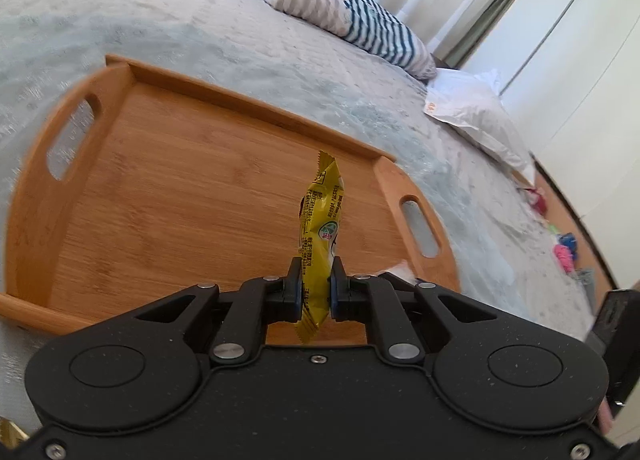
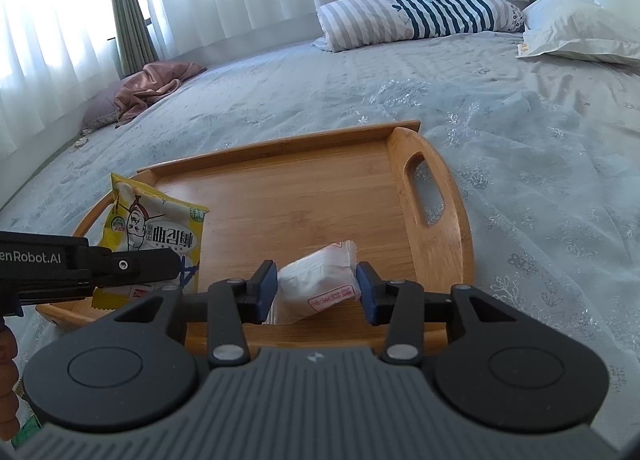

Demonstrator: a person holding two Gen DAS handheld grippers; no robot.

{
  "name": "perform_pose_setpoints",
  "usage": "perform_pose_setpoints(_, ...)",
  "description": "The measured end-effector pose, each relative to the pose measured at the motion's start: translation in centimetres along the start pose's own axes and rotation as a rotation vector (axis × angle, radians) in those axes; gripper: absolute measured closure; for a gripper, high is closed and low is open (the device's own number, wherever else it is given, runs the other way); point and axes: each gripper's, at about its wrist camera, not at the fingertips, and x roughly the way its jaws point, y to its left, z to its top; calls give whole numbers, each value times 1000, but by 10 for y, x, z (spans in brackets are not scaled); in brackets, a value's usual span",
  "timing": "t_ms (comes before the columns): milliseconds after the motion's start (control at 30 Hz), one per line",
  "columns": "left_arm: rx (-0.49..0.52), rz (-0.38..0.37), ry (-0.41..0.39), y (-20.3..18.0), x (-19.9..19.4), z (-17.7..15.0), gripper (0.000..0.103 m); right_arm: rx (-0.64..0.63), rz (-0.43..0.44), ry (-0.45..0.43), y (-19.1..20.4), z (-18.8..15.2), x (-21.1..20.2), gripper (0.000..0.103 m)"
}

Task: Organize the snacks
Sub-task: 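Lift and carry the yellow bag and white pastry over the wooden tray with both tools, then lower and release the yellow bag and white pastry onto the tray with both tools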

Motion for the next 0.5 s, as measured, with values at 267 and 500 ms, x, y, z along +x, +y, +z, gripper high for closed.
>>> perform_pose_setpoints(267, 44, -3, 12, -5, 5, -2, 90, -1, -5, -3, 0, 0, 0, 55)
perform_pose_setpoints(500, 70, 30, 6, -7, 5, -3, 81, -6, 3, -3, -1, 0, 0, 48)
